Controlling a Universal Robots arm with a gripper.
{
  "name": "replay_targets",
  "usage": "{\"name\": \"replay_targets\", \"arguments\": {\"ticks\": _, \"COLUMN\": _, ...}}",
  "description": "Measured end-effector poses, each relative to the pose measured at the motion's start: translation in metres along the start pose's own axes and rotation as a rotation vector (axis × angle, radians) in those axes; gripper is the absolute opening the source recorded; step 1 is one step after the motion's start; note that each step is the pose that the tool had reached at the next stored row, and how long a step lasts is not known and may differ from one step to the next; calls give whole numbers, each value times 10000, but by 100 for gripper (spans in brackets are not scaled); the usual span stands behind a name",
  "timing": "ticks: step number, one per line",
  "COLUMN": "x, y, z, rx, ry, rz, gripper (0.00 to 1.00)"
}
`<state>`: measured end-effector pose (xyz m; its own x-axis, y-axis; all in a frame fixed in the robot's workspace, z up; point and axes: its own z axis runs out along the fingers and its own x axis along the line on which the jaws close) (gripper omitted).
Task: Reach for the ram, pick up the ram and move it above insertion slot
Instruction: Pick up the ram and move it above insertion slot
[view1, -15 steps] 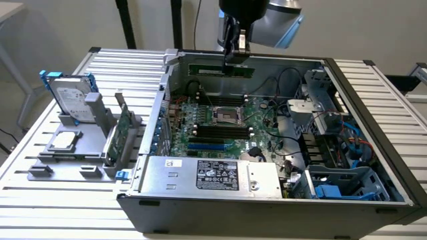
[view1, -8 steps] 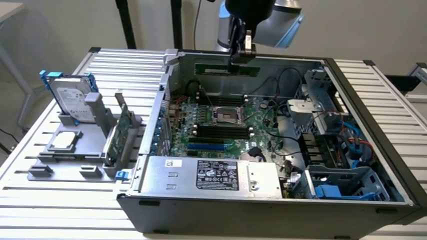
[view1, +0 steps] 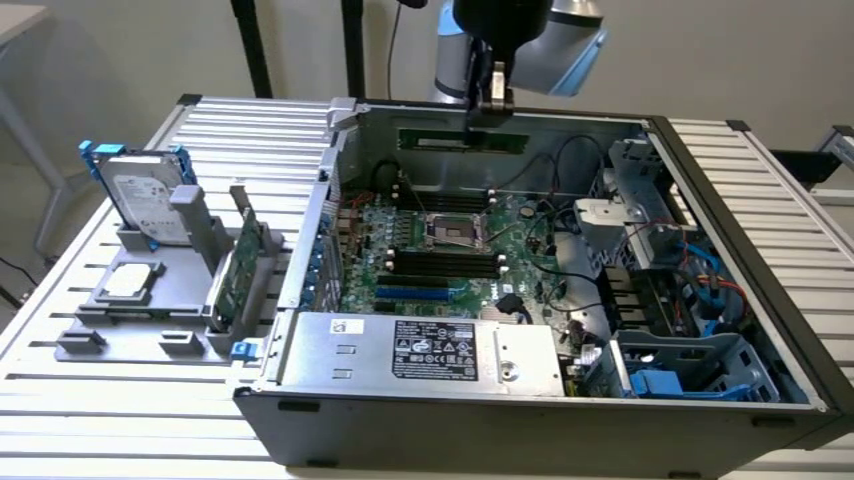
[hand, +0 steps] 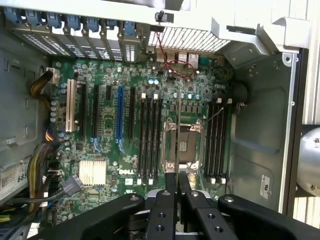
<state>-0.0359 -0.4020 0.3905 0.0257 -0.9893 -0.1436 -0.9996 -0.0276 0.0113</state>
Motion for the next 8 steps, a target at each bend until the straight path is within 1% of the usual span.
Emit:
{"name": "replay_targets", "arguments": {"ticks": 1, "x": -2, "y": 3, "z": 4, "rx": 74, "ry": 4, "rz": 18, "gripper": 13}}
{"name": "replay_targets", "arguments": {"ticks": 2, "x": -4, "y": 8, "z": 8, "rx": 126, "ry": 7, "rz": 30, "gripper": 13}}
{"name": "replay_targets", "arguments": {"ticks": 3, "x": -4, "y": 9, "z": 8, "rx": 136, "ry": 9, "rz": 31, "gripper": 13}}
{"name": "replay_targets", "arguments": {"ticks": 8, "x": -4, "y": 9, "z": 9, "rx": 137, "ry": 10, "rz": 31, "gripper": 13}}
